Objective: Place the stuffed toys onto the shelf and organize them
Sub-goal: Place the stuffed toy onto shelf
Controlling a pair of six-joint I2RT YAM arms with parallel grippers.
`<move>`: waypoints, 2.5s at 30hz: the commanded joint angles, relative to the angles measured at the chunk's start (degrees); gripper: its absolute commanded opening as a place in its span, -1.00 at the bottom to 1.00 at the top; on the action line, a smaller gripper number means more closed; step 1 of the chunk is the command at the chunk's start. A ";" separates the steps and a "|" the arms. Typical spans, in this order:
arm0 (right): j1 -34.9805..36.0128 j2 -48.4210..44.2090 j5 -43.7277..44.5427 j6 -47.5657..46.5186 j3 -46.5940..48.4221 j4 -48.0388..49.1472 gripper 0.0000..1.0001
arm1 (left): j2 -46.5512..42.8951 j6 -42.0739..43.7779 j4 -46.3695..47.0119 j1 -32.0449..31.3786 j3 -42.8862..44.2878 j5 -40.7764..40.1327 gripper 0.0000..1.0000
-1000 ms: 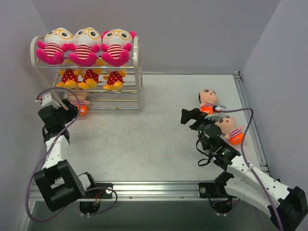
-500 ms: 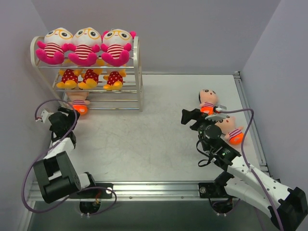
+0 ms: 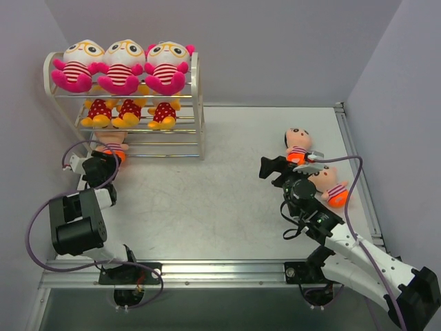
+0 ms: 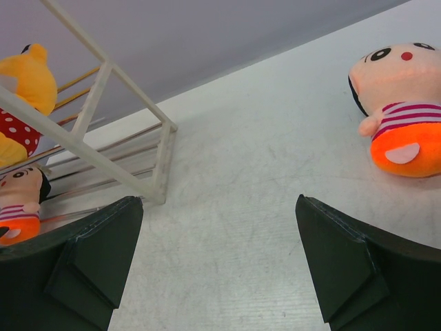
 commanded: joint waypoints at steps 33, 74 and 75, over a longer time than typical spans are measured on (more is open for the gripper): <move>0.40 2.36 2.49 -0.91 -0.38 3.19 0.99 | 9.94 2.24 19.33 1.36 7.39 5.78 -0.95; -0.39 3.41 0.47 -1.35 0.67 2.48 0.98 | 7.32 4.44 6.68 6.81 10.21 13.34 0.42; -0.48 3.41 0.30 -1.43 0.85 2.22 0.98 | 6.87 4.44 6.50 6.89 9.95 13.08 0.47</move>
